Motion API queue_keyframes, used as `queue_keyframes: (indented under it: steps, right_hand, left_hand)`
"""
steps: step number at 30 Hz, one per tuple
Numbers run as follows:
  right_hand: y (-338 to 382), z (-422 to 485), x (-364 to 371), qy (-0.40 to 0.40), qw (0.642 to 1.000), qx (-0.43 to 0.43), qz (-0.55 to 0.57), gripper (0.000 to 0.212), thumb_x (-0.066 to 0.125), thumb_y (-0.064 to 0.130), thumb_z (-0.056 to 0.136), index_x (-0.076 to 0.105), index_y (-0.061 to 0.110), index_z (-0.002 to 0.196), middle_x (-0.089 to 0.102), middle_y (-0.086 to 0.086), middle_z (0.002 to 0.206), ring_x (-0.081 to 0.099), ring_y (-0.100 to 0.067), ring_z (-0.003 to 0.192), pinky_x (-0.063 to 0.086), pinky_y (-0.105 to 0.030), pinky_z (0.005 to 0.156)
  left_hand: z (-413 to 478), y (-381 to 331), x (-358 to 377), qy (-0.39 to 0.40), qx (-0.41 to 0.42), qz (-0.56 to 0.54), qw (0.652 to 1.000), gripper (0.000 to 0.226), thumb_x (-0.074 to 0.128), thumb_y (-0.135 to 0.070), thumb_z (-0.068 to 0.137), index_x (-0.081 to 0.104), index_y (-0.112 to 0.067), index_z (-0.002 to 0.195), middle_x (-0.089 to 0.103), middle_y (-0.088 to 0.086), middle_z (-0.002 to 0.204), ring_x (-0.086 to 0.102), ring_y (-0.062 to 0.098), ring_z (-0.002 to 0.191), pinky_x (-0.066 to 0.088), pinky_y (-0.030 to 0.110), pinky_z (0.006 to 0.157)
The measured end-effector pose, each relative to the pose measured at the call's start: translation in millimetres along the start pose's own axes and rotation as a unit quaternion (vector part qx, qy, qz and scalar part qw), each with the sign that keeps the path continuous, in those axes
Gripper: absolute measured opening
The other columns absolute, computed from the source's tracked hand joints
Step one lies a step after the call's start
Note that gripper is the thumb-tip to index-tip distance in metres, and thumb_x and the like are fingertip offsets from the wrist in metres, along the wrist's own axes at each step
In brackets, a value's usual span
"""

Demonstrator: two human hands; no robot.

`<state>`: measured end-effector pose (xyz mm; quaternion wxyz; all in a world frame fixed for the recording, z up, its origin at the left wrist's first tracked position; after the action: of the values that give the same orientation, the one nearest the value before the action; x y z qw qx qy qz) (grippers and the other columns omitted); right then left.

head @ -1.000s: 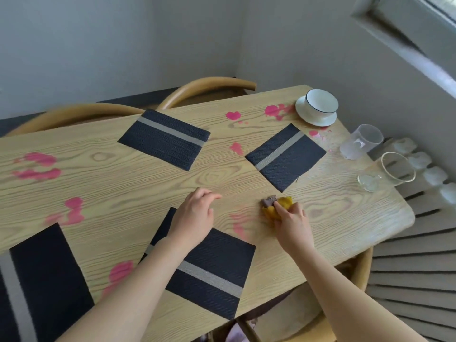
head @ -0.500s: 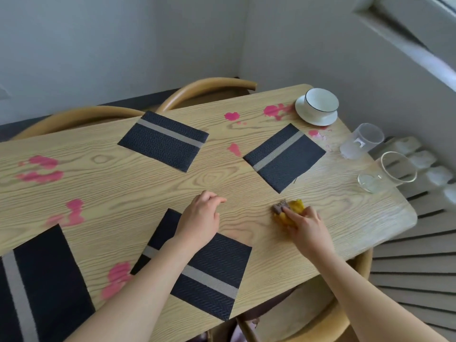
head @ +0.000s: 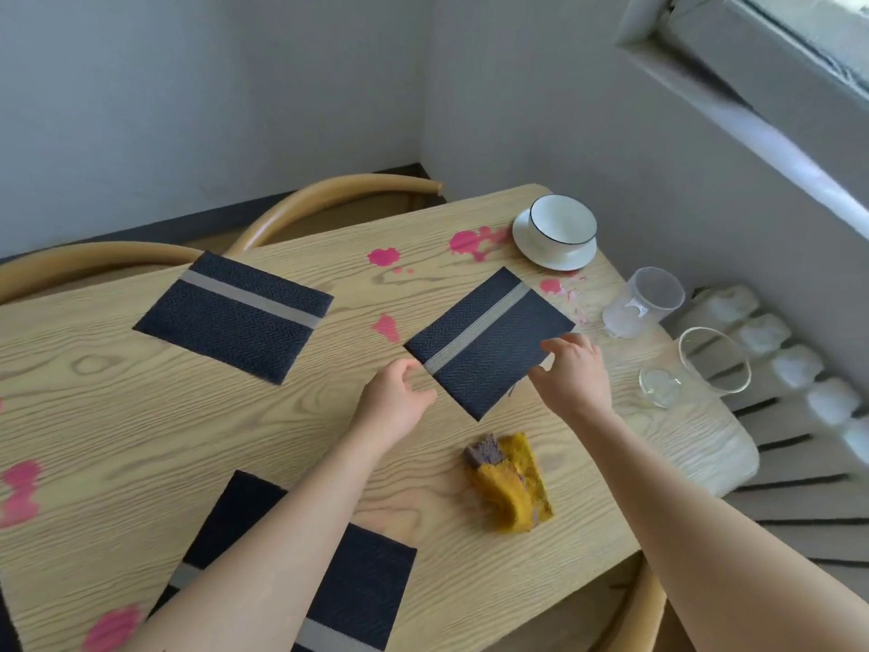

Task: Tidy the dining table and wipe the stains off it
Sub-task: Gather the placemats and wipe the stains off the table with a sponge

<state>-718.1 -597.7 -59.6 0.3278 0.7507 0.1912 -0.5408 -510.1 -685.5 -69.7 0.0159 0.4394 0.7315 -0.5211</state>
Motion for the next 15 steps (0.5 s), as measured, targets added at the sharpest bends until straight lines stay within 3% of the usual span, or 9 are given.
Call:
queue_keyframes:
  steps: [2, 4, 5, 7, 10, 13, 15]
  right_hand:
    - [-6.3, 23.3, -2.0, 0.016, 1.000, -0.003, -0.011, 0.047, 0.059, 0.022, 0.087, 0.054, 0.009, 0.132, 0.044, -0.010, 0.139, 0.039, -0.031, 0.126, 0.037, -0.038, 0.101]
    - [-10.4, 43.6, -3.6, 0.032, 0.999, -0.011, -0.020, 0.043, 0.061, 0.022, 0.085, 0.056, 0.005, 0.124, 0.047, -0.013, 0.134, 0.041, -0.035, 0.123, 0.037, -0.041, 0.100]
    - [-12.1, 52.4, -3.4, 0.042, 0.999, -0.012, -0.022, 0.041, 0.061, 0.023, 0.084, 0.056, 0.003, 0.119, 0.048, -0.013, 0.129, 0.042, -0.036, 0.121, 0.036, -0.042, 0.100]
    - [-14.9, 68.5, 2.4, 0.070, 0.997, -0.009, -0.019, 0.044, 0.063, 0.028, 0.083, 0.053, 0.002, 0.116, 0.049, -0.015, 0.124, 0.043, -0.037, 0.120, 0.036, -0.043, 0.102]
    - [-19.2, 85.1, 8.8, 0.080, 0.996, 0.029, 0.009, 0.065, 0.066, 0.040, 0.081, 0.043, 0.002, 0.129, 0.048, -0.018, 0.129, 0.042, -0.036, 0.122, 0.036, -0.044, 0.104]
    - [-23.5, 90.8, 10.2, 0.065, 0.989, 0.087, 0.098, 0.086, 0.072, 0.043, 0.077, 0.032, 0.004, 0.142, 0.044, -0.018, 0.136, 0.042, -0.034, 0.126, 0.040, -0.041, 0.100]
    - [-26.2, 90.1, 14.1, 0.061, 0.989, 0.092, 0.097, 0.078, 0.076, 0.042, 0.074, 0.041, 0.004, 0.133, 0.052, -0.015, 0.129, 0.048, -0.032, 0.121, 0.043, -0.040, 0.095]
  left_hand:
    - [11.8, -0.7, 11.5, 0.001, -0.075, -0.096, 0.993, 0.044, 0.068, -0.023, 0.083, 0.054, -0.016, 0.125, 0.058, 0.001, 0.123, 0.055, 0.021, 0.114, 0.042, 0.032, 0.099]
    - [21.8, -2.1, 18.1, -0.014, -0.113, -0.140, 0.984, 0.018, 0.068, -0.023, 0.082, 0.053, -0.028, 0.090, 0.056, -0.006, 0.093, 0.054, 0.019, 0.094, 0.042, 0.030, 0.088]
    - [27.1, -3.0, 21.8, -0.018, -0.122, -0.153, 0.980, 0.024, 0.068, -0.021, 0.082, 0.045, -0.029, 0.078, 0.050, -0.007, 0.084, 0.051, 0.018, 0.086, 0.041, 0.031, 0.083]
    - [36.9, -6.5, 27.5, -0.040, -0.135, -0.175, 0.974, 0.018, 0.067, -0.017, 0.080, 0.050, -0.022, 0.084, 0.054, -0.002, 0.087, 0.051, 0.018, 0.082, 0.046, 0.034, 0.081]
    - [45.5, -13.1, 35.7, -0.064, -0.161, -0.228, 0.958, 0.024, 0.067, -0.013, 0.079, 0.056, -0.008, 0.100, 0.058, 0.004, 0.096, 0.055, 0.020, 0.086, 0.050, 0.041, 0.091]
    - [52.2, -12.2, 43.4, -0.077, -0.209, -0.330, 0.917, 0.023, 0.066, -0.011, 0.081, 0.056, -0.008, 0.101, 0.060, 0.009, 0.105, 0.056, 0.020, 0.089, 0.053, 0.036, 0.075]
    - [54.0, -12.1, 49.5, -0.074, -0.223, -0.352, 0.906, 0.037, 0.068, -0.012, 0.079, 0.057, -0.007, 0.114, 0.063, 0.009, 0.114, 0.058, 0.020, 0.094, 0.048, 0.030, 0.069]
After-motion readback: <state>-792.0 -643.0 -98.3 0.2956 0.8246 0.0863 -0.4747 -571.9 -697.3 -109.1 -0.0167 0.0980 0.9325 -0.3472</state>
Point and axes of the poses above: each hand's wrist, its own z-axis towards the middle knuckle, its own x-axis out of the palm, y = z × x, the point moved 3 cm from there along z, towards the middle knuckle
